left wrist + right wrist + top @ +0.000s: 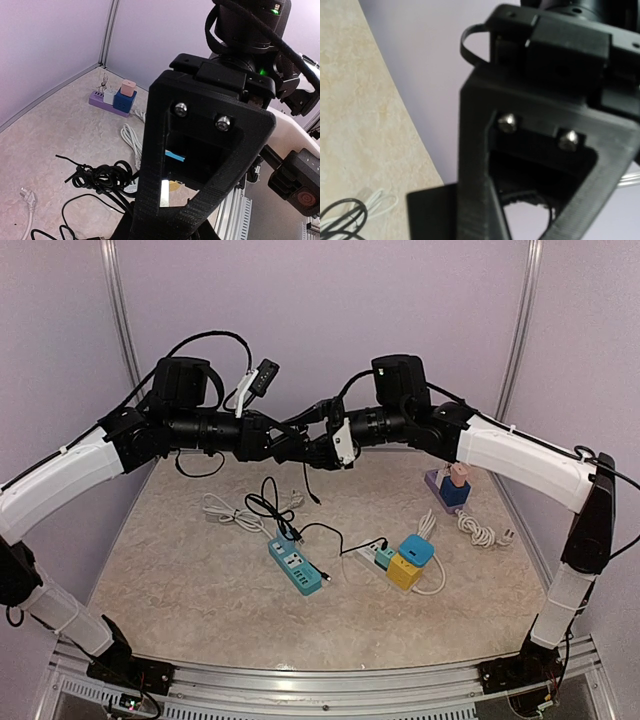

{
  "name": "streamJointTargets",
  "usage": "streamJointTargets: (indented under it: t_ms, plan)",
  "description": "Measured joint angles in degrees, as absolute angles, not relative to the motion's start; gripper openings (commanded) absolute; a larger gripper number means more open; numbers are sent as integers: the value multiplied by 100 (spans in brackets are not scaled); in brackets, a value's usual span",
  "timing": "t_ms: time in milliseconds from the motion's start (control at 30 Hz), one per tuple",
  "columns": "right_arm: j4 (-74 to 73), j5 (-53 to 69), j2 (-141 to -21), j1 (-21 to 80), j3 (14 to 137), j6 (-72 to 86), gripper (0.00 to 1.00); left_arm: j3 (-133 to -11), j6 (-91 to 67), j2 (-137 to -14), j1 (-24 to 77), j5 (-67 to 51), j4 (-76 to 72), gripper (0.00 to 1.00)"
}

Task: Insert the plug
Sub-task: Adjust the plug.

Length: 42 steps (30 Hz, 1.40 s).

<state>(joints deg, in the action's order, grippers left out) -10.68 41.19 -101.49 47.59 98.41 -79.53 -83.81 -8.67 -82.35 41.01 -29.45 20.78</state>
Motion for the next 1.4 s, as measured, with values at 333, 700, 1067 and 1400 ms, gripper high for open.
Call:
streamJointTargets:
  t_ms: [333, 700, 1067, 1400]
  plan:
    - [-1562, 4307, -10217, 4744, 10071, -8049, 0, -8379, -851, -8235, 4060, -3227, 2237, 0]
    - [-1052, 4222, -10217, 4821, 9780, -7358, 0, -8296, -709, -8219, 4027, -3057, 2145, 99]
    - [-185, 3962, -10132, 4703, 9052, -5332, 0, -8079, 217, -7454, 4032, -1767, 2283, 99]
    - [-657, 4779, -9887, 4390, 9201, -2519, 0, -7835, 2316, -6237, 5544, 945, 2873, 98]
